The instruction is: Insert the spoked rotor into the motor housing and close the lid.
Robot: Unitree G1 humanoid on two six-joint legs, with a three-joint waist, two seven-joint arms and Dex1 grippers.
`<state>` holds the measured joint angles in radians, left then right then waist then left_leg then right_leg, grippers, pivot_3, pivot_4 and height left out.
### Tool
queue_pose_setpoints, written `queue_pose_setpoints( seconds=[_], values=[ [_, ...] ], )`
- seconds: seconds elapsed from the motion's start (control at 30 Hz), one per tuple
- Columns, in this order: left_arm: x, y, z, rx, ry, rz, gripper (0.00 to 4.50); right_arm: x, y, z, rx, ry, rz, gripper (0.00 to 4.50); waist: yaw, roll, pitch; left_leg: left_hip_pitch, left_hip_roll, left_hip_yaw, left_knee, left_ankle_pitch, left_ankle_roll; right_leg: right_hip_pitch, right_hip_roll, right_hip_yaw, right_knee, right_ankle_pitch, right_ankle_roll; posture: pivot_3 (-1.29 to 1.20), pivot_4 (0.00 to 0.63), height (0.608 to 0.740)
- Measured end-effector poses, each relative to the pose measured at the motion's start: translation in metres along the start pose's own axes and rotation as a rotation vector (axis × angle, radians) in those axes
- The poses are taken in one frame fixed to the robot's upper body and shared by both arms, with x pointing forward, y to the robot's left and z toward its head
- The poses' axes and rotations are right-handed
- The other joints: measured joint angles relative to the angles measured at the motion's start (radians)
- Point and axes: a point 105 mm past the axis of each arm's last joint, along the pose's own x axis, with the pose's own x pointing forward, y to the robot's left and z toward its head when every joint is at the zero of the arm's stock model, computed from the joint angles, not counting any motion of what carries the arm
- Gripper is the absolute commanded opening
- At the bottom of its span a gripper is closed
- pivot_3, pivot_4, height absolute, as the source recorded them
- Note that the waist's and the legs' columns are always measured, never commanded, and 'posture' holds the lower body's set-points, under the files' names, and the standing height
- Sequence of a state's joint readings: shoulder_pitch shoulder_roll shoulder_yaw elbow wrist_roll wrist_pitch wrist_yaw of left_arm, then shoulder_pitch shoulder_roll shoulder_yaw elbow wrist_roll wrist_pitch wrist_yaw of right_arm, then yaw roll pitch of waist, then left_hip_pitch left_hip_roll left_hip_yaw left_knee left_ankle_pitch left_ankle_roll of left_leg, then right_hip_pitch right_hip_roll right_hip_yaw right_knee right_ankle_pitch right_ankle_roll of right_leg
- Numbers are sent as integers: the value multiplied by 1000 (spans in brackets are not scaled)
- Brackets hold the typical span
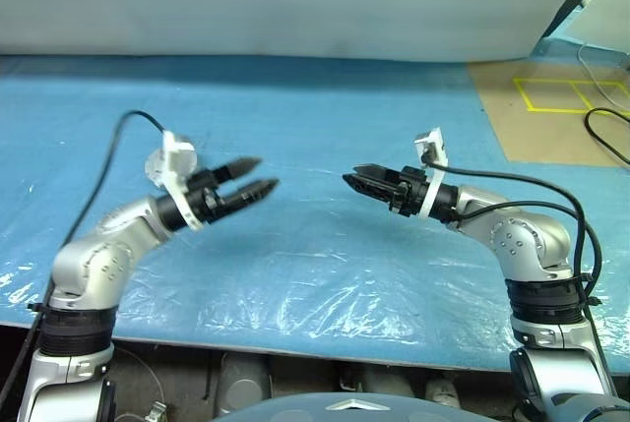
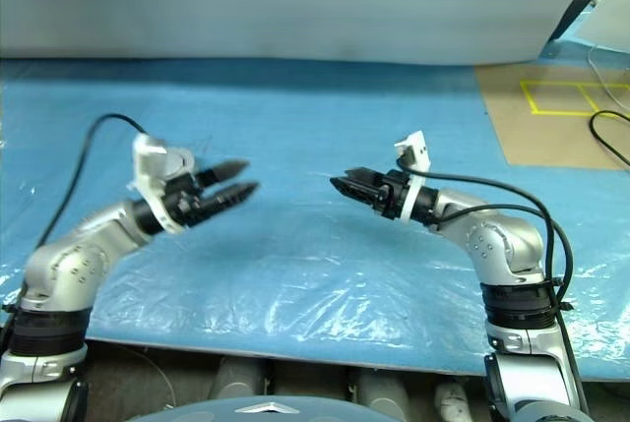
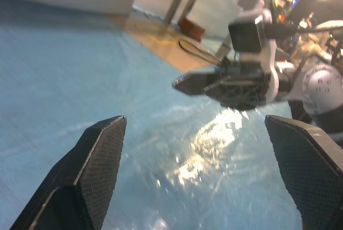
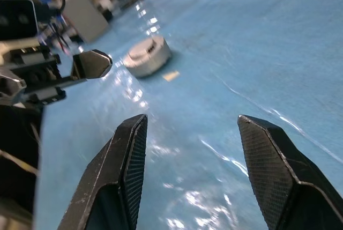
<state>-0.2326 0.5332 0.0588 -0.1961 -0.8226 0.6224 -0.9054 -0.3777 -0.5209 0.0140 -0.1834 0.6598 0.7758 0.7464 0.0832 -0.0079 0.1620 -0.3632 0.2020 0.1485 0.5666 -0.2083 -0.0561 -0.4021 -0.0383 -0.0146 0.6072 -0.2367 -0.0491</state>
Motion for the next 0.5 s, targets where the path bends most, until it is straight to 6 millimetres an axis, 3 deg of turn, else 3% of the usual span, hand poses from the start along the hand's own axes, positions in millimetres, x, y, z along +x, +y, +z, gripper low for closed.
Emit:
queue_pose_setpoints(
  seconds=[0.1,0.2,0.5],
  values=[
    [5,4,-12,41,21,3,4406,2,2,-13,-56,39,-4,2811,0,0,0,-1,0,0,1,0,0,0,0,0,0,0,0,0,150,740],
    [14,3,-18,51,13,-14,4406,6,4,-13,-59,16,-3,2811,-5,0,0,-1,0,0,2,0,1,0,-1,0,1,0,0,0,150,740],
    [16,5,-11,62,7,-36,4406,4,-2,-6,-39,-27,-52,2811,-13,0,0,0,0,0,3,1,2,0,-1,1,2,0,0,0,150,740]
  ],
)
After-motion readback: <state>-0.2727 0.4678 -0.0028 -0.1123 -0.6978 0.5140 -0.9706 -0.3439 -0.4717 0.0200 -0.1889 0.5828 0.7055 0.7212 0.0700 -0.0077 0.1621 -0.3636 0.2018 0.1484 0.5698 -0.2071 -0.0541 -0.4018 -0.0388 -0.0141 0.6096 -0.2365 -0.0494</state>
